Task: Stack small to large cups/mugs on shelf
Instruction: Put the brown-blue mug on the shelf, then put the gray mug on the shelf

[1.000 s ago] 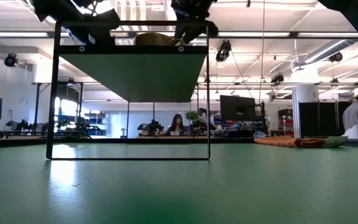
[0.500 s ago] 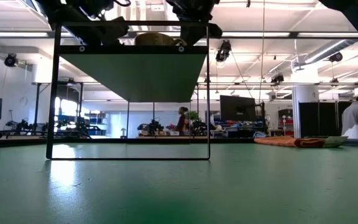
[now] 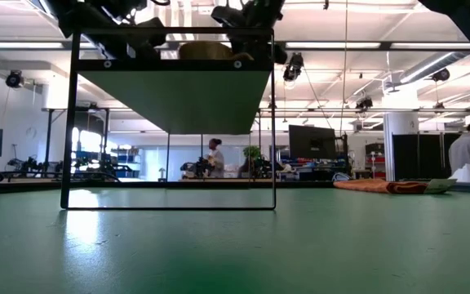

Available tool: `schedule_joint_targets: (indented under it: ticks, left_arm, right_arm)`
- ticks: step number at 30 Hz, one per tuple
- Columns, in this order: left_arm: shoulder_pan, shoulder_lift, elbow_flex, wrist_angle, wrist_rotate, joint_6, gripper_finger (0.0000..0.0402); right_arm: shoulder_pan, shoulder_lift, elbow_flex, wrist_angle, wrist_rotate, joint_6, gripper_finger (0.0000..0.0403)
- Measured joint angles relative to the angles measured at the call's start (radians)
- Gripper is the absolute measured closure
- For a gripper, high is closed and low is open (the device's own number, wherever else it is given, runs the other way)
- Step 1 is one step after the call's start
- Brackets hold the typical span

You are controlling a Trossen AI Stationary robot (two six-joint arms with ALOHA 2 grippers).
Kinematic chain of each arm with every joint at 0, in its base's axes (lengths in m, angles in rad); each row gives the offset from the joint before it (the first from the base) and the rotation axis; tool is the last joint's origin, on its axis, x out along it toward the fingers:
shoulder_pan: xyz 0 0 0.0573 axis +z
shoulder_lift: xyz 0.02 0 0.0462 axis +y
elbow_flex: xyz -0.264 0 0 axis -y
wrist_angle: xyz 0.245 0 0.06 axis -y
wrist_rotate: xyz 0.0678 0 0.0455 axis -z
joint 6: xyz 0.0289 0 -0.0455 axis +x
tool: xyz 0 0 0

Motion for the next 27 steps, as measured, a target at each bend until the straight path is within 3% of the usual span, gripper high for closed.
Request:
schedule_joint_targets:
  ticks: [12, 23, 27]
  left_arm:
    - [-0.021, -0.054, 0.0, -0.122, -0.045, 0.002, 0.0398]
    - [-0.025, -0.26, 0.005, -0.211, -0.045, 0.023, 0.0398]
    - [-0.025, -0.308, 0.005, -0.097, -0.039, 0.027, 0.0398]
  right_arm:
    - [0.0, -0.006, 0.0, -0.011, 0.013, -0.019, 0.0342]
    - [-0.024, -0.154, 0.0, -0.051, 0.221, -0.07, 0.0342]
    - [-0.025, -0.223, 0.0, -0.065, 0.244, -0.069, 0.0342]
